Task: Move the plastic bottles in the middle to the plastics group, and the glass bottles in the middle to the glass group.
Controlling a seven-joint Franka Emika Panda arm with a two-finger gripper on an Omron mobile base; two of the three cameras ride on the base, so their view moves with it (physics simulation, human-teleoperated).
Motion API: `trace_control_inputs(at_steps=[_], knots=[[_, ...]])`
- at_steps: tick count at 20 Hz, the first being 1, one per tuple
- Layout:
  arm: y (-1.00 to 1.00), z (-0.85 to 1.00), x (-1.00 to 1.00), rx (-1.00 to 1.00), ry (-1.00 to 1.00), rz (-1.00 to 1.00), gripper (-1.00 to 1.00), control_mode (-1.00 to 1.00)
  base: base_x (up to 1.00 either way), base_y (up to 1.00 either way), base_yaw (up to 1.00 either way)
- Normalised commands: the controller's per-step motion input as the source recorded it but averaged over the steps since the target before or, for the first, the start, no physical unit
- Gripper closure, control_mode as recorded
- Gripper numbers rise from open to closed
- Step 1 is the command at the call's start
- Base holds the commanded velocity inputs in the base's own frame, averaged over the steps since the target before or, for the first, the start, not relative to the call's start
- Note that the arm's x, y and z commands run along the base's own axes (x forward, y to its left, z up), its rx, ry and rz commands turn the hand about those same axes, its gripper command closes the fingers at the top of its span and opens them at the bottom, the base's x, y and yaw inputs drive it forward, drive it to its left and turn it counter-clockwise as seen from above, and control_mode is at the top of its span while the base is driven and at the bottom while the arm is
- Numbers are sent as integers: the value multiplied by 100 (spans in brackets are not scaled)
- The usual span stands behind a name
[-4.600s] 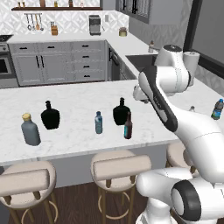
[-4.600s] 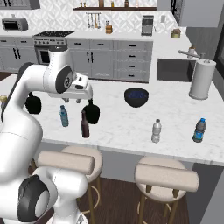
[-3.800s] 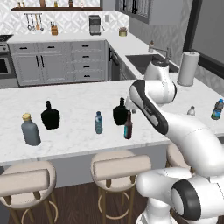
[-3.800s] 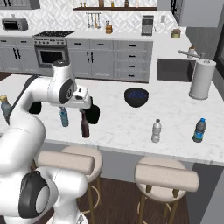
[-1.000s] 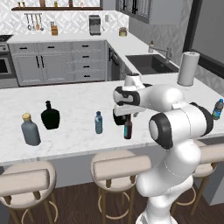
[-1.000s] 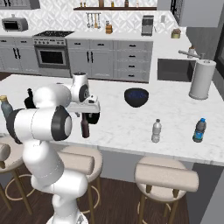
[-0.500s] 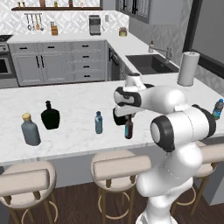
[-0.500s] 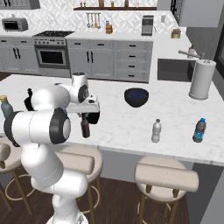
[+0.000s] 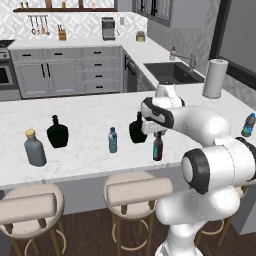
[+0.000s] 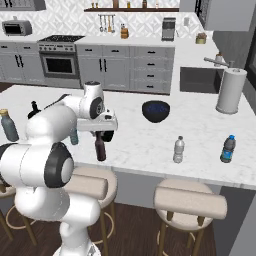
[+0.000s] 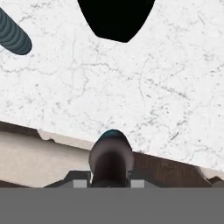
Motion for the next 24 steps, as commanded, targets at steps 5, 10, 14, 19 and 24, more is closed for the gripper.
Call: trace_control_inputs(at_steps=[5,10,14,19,24], knots=[[17,30,-48,10,0,3,100,-100,0,0,0],[67,13,-47,7,0,1,100,-100,0,0,0],[97,1,-29,0,0,0,100,-100,0,0,0],[100,1,-4,0,0,0,100,-100,0,0,0],[100,2,17,0,-1,0,100,-100,0,0,0]])
